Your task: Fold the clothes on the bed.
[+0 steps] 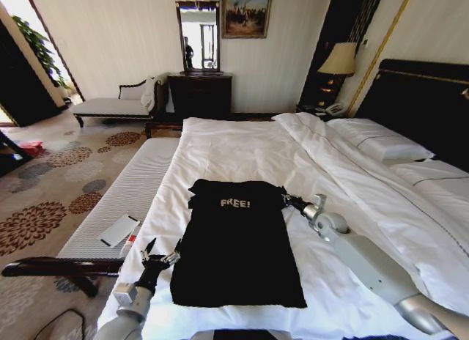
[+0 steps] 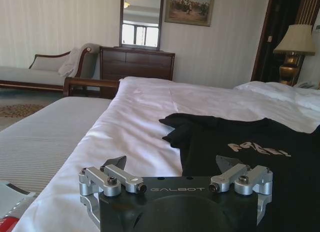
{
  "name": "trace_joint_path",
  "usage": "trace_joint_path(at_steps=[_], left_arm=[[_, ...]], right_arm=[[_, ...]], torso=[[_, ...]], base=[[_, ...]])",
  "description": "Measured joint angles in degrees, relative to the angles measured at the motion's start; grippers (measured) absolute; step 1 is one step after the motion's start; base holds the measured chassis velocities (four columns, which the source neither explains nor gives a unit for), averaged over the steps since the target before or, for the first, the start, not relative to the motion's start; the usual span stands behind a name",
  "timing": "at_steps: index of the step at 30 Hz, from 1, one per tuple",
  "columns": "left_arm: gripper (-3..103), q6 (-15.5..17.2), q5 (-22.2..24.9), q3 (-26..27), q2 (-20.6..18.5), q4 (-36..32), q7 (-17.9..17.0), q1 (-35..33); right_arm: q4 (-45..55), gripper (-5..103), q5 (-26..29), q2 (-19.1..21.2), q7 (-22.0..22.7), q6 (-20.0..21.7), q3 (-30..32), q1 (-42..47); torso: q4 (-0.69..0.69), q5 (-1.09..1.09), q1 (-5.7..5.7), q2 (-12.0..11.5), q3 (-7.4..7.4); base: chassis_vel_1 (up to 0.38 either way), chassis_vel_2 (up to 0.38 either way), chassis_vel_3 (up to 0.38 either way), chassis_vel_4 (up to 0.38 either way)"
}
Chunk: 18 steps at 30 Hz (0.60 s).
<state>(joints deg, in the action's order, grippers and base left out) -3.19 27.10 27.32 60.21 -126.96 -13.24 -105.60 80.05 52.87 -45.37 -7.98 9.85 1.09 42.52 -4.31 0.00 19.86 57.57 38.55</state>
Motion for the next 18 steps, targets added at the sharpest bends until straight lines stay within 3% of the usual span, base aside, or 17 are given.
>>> trace_joint_path(at_steps=[9,18], left_arm=[[100,-0.2,0.2,0.2,0.1,0.2,0.2,0.0],[100,-0.4,0.2,0.3,0.4,0.4,0.4,-0.2]], right_arm=[[0.5,0,-3.6,-0.3,0.3,-0.2,-5.0,-2.3],[1.4,0,-2.8,-1.2,3.0,1.5,-8.7,-4.5]], torso=[[0.0,0.0,0.0,0.0,0.0],[0.0,0.0,0.0,0.0,0.0]], base=[[0.0,0.0,0.0,0.0],[0.0,0.0,0.0,0.0]])
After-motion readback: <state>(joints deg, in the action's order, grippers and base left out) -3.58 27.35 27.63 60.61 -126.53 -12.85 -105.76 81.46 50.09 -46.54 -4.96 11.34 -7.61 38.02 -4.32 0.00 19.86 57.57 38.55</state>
